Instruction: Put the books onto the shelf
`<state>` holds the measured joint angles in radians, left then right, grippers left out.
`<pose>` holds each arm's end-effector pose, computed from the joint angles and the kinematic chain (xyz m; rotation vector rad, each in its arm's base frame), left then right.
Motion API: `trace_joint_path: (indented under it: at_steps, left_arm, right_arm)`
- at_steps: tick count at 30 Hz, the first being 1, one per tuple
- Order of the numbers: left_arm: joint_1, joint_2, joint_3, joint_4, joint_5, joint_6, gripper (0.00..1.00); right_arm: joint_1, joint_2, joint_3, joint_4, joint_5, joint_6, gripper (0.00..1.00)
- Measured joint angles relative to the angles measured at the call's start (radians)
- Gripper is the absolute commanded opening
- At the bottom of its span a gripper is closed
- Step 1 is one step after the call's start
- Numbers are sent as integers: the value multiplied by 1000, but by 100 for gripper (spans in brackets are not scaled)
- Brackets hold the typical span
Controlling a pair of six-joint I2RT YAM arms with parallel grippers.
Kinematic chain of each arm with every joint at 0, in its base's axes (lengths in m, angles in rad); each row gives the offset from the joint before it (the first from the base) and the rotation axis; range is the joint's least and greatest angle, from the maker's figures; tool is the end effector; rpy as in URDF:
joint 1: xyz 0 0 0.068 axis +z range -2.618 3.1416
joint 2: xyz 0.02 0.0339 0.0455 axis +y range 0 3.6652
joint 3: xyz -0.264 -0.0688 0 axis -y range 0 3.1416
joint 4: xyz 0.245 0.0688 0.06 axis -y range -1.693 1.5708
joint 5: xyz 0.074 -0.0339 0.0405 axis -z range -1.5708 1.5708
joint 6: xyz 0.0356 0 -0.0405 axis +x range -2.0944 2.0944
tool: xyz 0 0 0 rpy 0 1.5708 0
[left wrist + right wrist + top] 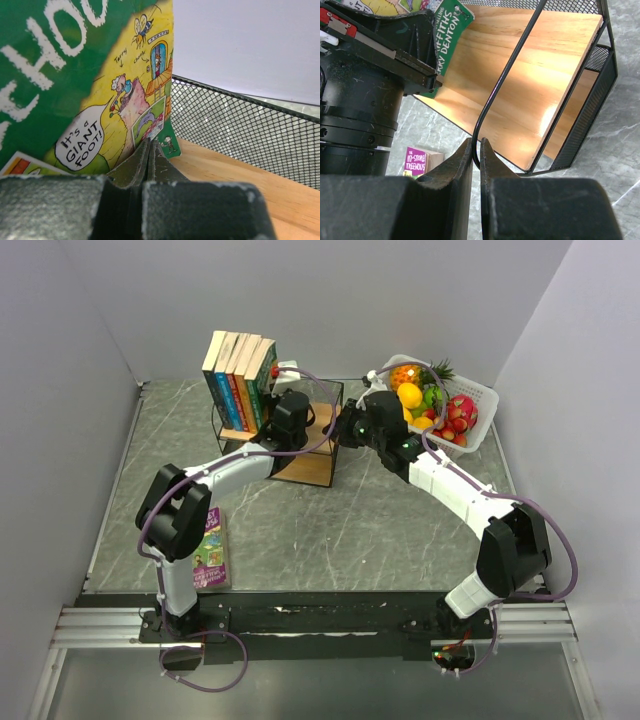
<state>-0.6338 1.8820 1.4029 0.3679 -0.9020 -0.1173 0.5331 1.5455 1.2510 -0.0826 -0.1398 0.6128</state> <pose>0.3722 -0.2389 0.2945 -0.2464 1.6243 0.1846 0.3134 0.1907 0.3235 -0.0158 2.0517 0.8756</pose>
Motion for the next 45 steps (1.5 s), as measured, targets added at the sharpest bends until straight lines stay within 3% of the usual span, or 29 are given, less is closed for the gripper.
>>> trace_joint_path:
  at_steps: [21,33,39,45]
  left_arm:
    - [-83,-69,-32,8,18,27,1]
    - [-156,-235,-101,-19,16,15,1]
    - [-196,-384,-161,-110,19,-70,1]
    - [-182,-605,-322,-220,73,-290,1]
  right_arm:
    - [0,0,0,0,0,0,0]
    - [0,0,0,0,1,0,0]
    - [0,0,0,0,2,0,0]
    - [0,0,0,0,2,0,0]
